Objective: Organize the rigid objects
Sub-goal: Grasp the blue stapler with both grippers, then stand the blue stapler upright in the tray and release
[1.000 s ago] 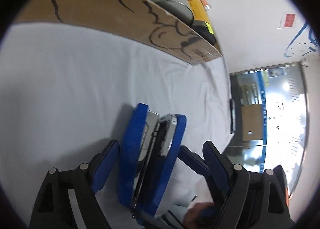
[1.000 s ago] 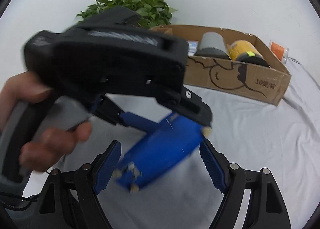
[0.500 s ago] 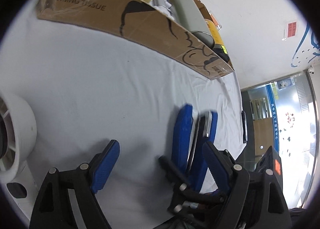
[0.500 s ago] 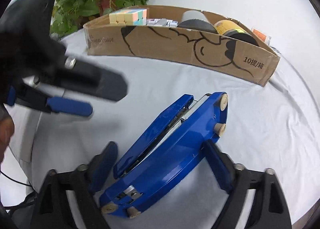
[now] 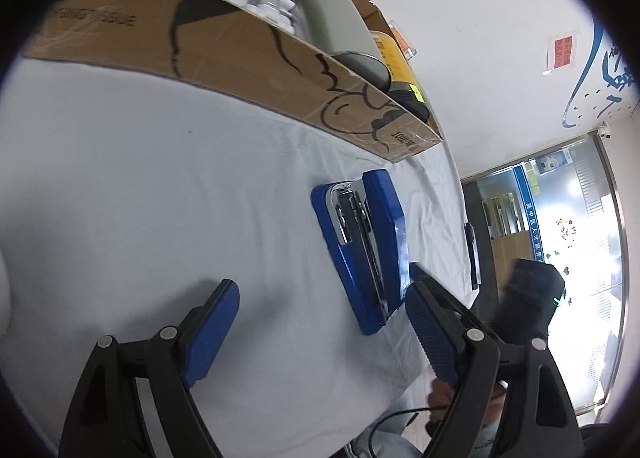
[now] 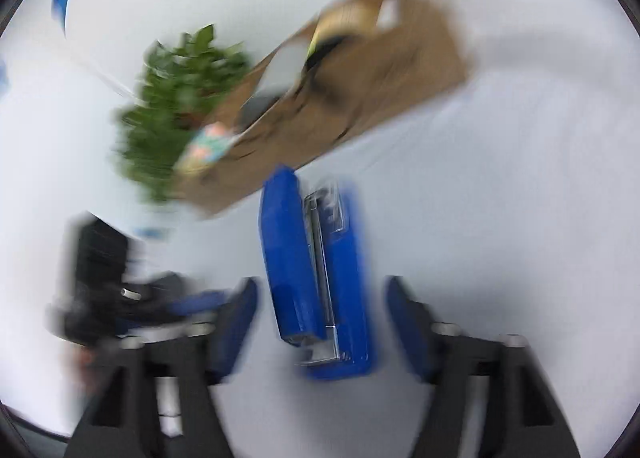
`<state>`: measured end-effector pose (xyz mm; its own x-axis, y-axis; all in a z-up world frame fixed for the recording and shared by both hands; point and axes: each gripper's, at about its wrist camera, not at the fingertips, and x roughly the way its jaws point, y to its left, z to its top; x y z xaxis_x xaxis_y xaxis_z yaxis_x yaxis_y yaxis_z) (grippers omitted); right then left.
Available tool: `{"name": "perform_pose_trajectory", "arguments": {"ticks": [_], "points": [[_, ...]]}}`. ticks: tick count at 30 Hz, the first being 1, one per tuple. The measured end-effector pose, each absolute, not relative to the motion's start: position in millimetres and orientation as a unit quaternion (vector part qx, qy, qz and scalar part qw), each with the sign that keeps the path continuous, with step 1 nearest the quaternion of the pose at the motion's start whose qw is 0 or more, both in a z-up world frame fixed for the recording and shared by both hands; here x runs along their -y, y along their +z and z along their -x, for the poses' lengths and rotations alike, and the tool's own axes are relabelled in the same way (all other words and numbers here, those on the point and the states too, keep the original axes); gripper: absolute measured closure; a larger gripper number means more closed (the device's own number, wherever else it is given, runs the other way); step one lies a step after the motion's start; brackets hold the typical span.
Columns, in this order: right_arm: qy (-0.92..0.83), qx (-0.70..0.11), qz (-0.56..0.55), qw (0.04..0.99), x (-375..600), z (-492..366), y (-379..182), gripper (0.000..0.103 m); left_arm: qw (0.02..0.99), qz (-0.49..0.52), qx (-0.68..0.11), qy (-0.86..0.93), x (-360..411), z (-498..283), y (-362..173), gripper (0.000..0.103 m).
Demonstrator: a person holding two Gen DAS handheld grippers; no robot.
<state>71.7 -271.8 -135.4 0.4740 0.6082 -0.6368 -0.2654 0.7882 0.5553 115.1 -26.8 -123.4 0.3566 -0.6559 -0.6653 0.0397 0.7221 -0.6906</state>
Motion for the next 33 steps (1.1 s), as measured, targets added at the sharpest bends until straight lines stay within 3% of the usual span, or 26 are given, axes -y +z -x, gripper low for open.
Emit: {"name": "perform_pose_trajectory", "arguments": {"ticks": [3,5,7,10,16,18,19,25,33], "points": [[0.231,-0.401,-0.093,0.882,265.7,-55.9,-105.2,0.028,0.764,0.287,-0.526,-0.238,42.3,-123.3,-127.6,0.019],[0.234,-0.391,-0.034,0.889,244.8,-48.2,-93.5,0.034,0.761,0.287,-0.527,-0.247,48.0,-128.4,-129.0,0.018],[0.215,-0.379,0.040,0.899,219.4,-44.5,-91.2,0.059,0.762,0.290,-0.524,-0.246,50.0,-133.3,-129.0,0.018],[0.199,-0.406,0.080,0.888,195.9,-57.7,-105.8,0.079,0.762,0.288,-0.524,-0.248,50.6,-136.0,-128.8,0.018],[0.190,-0.451,0.019,0.872,195.5,-73.8,-118.1,0.079,0.760,0.300,-0.515,-0.259,41.3,-128.8,-132.5,0.022],[0.220,-0.475,-0.056,0.850,202.5,-77.2,-119.1,0.079,0.757,0.301,-0.517,-0.262,38.9,-128.7,-134.3,0.038],[0.237,-0.487,-0.095,0.835,204.1,-79.4,-121.5,0.079,0.753,0.306,-0.515,-0.271,36.8,-127.5,-133.8,0.053],[0.278,-0.490,-0.143,0.814,176.2,-79.0,-119.1,0.080,0.803,0.269,-0.468,-0.253,24.3,-121.5,-80.4,0.054],[0.322,-0.384,-0.095,0.860,119.8,-132.2,-8.5,0.080,0.857,0.227,-0.392,-0.246,-26.8,-217.0,38.9,0.054]]}}
